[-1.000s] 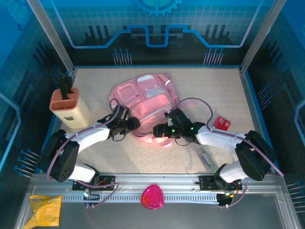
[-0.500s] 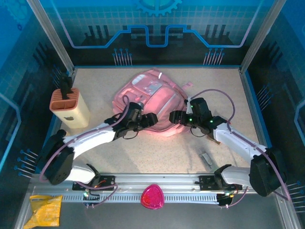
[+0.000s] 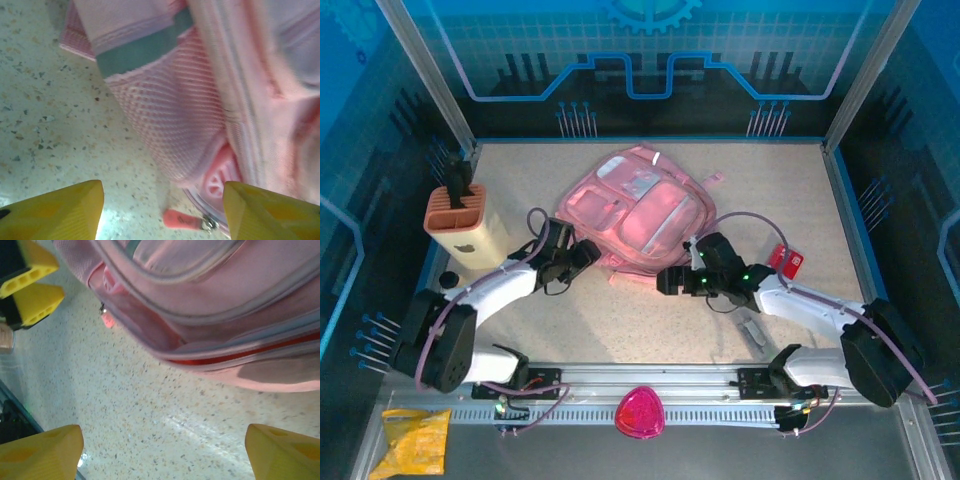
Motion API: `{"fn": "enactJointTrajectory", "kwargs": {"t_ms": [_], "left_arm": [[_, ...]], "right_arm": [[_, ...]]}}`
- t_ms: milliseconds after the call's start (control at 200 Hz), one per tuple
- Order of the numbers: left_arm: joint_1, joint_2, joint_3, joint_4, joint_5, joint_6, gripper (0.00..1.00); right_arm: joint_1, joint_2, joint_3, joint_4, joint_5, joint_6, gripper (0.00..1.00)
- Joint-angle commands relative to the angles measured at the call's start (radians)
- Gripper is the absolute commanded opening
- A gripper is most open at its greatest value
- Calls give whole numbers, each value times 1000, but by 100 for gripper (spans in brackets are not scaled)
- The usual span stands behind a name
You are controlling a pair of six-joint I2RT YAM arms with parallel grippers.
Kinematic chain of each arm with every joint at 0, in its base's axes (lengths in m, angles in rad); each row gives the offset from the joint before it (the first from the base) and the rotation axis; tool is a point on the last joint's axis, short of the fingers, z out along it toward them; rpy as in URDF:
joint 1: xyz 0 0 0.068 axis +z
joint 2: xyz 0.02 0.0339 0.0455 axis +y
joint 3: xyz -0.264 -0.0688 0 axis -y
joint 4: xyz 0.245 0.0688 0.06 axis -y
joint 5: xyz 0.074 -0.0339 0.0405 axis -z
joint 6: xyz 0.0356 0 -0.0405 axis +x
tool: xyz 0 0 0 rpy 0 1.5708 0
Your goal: Pack the student bag
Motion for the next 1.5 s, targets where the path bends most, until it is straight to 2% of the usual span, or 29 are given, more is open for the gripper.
{"fn": "enactJointTrajectory", "kwargs": {"t_ms": [0, 85, 395, 485, 560, 685, 795, 885, 991, 1096, 1191, 1271, 1406, 1496], "left_arm": [[16, 73, 32, 103, 45, -38, 59], [17, 126, 55, 128, 65, -40, 56], [20, 179, 95, 147, 58, -50, 22], [19, 173, 85, 171, 88, -70, 7], [18, 147, 51, 243, 124, -104, 0], [1, 105, 29, 276, 164, -132, 0], [-43, 54, 19, 223, 120, -123, 0], [-66, 22, 11, 181, 98, -119, 0], [-114, -21, -17, 197, 76, -156, 0], [-196, -40, -29, 204, 19, -208, 0], [-209, -22, -43, 267, 33, -248, 0], [-215, -17, -46, 289, 27, -275, 0], [-269, -32, -39, 281, -40, -283, 0], [-283, -26, -44, 297, -47, -295, 0]], "right_arm": [[33, 19, -3, 51, 1, 20, 87], [44, 18, -16, 70, 3, 25, 89], [44, 13, -6, 43, 43, -27, 93], [43, 31, 19, 23, 57, -51, 93], [39, 65, 43, 11, 67, -84, 93], [-2, 121, 84, 16, 88, -131, 92], [-78, 194, 108, 102, 63, -173, 92], [-174, 270, 178, 119, -10, -182, 91], [-212, 323, 251, 77, 34, -236, 91], [-214, 332, 340, -35, 69, -285, 91], [-205, 266, 321, -98, 83, -289, 90], [-178, 179, 270, -155, 149, -295, 91], [-98, 55, 185, -283, 275, -286, 90], [-4, 6, 135, -287, 322, -267, 86]]}}
